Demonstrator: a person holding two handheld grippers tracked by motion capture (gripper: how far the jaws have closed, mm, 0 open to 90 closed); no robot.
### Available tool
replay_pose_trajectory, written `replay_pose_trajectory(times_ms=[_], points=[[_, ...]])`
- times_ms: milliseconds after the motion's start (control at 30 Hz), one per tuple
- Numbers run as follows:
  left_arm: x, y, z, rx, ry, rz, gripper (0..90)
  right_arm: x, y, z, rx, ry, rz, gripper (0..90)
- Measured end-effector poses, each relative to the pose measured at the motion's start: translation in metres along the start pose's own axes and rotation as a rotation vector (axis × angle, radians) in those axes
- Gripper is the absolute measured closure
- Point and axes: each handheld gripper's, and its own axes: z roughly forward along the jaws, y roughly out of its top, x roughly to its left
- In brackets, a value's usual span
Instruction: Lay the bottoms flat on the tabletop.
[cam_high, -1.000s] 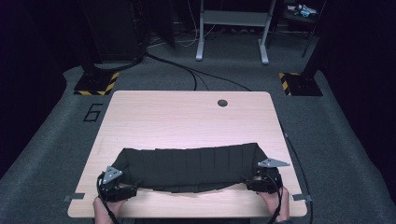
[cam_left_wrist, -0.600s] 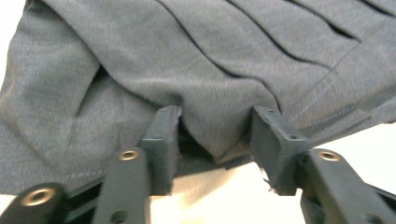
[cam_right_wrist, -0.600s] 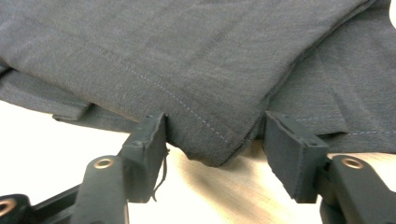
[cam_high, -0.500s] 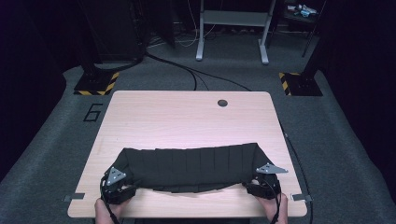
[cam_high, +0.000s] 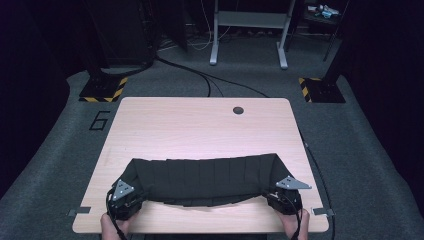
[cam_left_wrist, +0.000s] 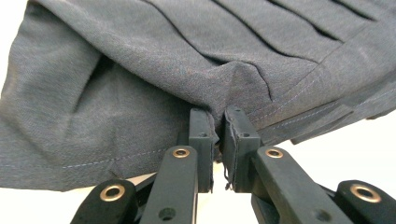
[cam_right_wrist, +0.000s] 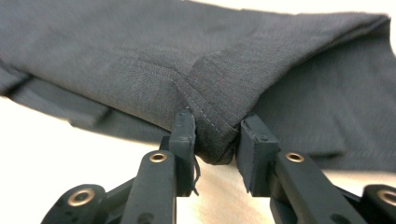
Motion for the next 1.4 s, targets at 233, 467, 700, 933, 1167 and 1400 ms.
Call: replay_pose_trajectory(times_ms=[233, 467, 700, 933, 1167, 1400], points=[[-0.002, 0.011, -0.008, -0.044, 0.008, 0.039, 83.3, 0.001, 0.004, -0.005, -0.030, -0.006, -0.019, 73.0], [-0.002, 0.006, -0.005, -0.032, 0.010, 0.036, 83.7, 0.002, 0.001, -0.003, -0.022, -0.008, -0.019, 74.5], [-0.002, 0.011, -0.008, -0.071, 0.009, 0.042, 84.0, 0.004, 0.006, -0.007, -0.029, -0.017, -0.041, 74.8], [0.000, 0.045, -0.018, -0.130, 0.015, 0.110, 84.5, 0.000, 0.040, -0.014, -0.063, -0.018, -0.077, 76.7], [0.023, 0.100, 0.000, -0.159, 0.017, 0.117, 84.5, -0.024, 0.096, 0.000, -0.036, -0.005, -0.066, 77.6], [0.061, 0.166, 0.057, -0.109, 0.142, -0.047, 51.3, -0.065, 0.181, 0.070, 0.114, -0.112, 0.079, 53.8]])
